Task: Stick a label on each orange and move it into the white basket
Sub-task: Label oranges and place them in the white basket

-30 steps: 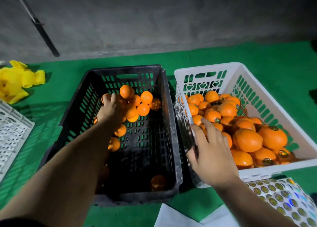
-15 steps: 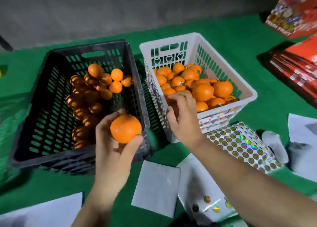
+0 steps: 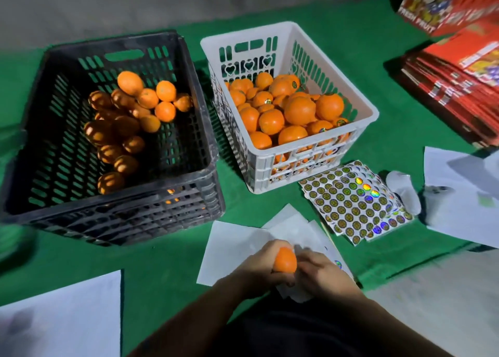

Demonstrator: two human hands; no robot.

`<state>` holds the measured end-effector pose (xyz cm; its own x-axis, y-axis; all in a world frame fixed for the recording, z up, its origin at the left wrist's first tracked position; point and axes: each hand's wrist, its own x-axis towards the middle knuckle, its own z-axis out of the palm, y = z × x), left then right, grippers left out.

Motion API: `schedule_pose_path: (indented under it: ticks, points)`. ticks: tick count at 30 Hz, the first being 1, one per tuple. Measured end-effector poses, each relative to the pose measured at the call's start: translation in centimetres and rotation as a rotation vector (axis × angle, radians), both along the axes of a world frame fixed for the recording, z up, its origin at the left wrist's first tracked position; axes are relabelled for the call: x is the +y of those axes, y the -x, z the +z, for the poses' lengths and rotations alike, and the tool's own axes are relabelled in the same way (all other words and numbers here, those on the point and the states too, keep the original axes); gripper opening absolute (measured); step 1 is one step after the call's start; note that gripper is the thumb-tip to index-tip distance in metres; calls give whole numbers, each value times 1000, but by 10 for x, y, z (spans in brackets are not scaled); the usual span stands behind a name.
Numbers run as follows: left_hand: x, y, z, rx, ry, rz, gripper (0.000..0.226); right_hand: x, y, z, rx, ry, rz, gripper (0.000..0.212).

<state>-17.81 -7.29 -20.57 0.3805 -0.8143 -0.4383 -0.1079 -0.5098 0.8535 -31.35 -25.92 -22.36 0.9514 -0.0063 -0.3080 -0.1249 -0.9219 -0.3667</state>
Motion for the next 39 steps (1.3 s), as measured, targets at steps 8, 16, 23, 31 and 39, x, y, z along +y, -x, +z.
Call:
schedule_pose_path:
  ticks: [8, 16, 23, 31, 39]
  points:
    - [2, 5, -15, -118, -81, -43, 65, -14, 13, -12, 14, -41, -37, 35]
    - [2, 2, -12, -97, -79, -23, 67, -20, 4, 35, -192, -161, -241, 10]
    - [-1, 2, -15, -149, -90, -43, 72, 10, -37, 55, 162, -645, -483, 14]
    - [-4, 5, -18, -112, -39, 10, 69, 6, -42, 53, 189, -369, -461, 57]
    - [-9, 8, 3, 82, 262, 246, 68, 12, -44, 64, 179, -1386, -885, 42]
